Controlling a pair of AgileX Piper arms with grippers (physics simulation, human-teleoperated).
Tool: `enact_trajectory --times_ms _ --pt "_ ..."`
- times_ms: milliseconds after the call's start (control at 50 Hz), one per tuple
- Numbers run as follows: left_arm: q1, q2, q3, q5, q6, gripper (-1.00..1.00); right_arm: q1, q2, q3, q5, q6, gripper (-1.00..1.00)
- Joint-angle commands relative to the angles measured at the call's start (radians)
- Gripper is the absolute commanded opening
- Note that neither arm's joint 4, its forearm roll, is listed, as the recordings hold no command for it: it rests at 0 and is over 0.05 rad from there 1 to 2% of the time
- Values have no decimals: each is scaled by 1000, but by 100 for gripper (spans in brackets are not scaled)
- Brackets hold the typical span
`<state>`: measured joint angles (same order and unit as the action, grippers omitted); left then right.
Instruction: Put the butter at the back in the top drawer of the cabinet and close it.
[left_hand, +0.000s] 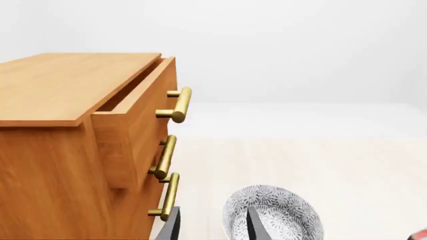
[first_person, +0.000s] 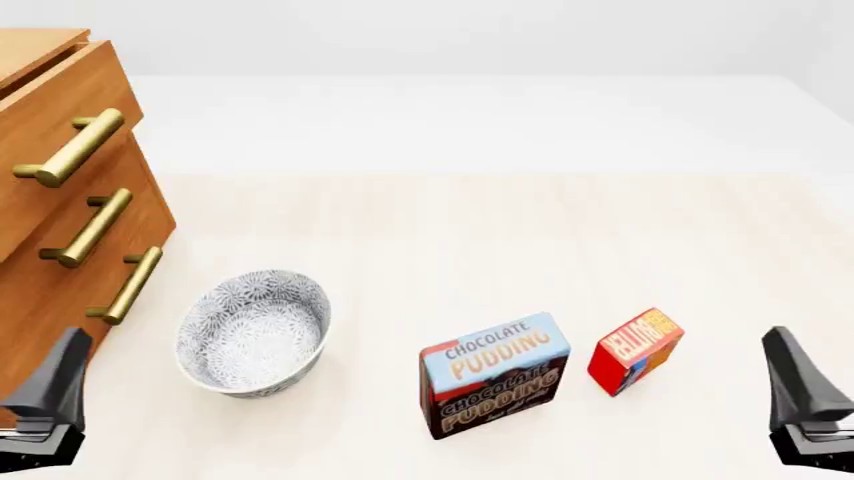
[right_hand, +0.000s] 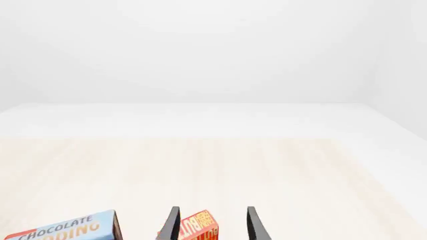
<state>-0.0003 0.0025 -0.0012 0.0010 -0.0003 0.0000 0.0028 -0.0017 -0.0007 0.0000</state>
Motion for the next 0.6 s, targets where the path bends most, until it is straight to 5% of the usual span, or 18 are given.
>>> enact_trajectory --times_ms 20,280,300,340,360,480,560,600 --pt "-1 3 0 5 4 100 0 4 -3 -1 0 100" --pt "-6 -2 0 -5 15 100 0 4 -3 -1 0 100" --pt "311 -2 -32 50 -37 100 0 4 -3 -1 0 100" --pt "220 2 -78 130 10 100 0 4 -3 -1 0 100" --pt "120 -2 -96 93 -38 100 0 4 -3 -1 0 100" --pt "134 -2 -121 120 35 100 0 4 -3 -1 0 100" --pt "115 -2 -184 167 23 100 0 4 -3 -1 0 100" --pt "111 -2 -197 193 84 100 0 4 -3 -1 0 100"
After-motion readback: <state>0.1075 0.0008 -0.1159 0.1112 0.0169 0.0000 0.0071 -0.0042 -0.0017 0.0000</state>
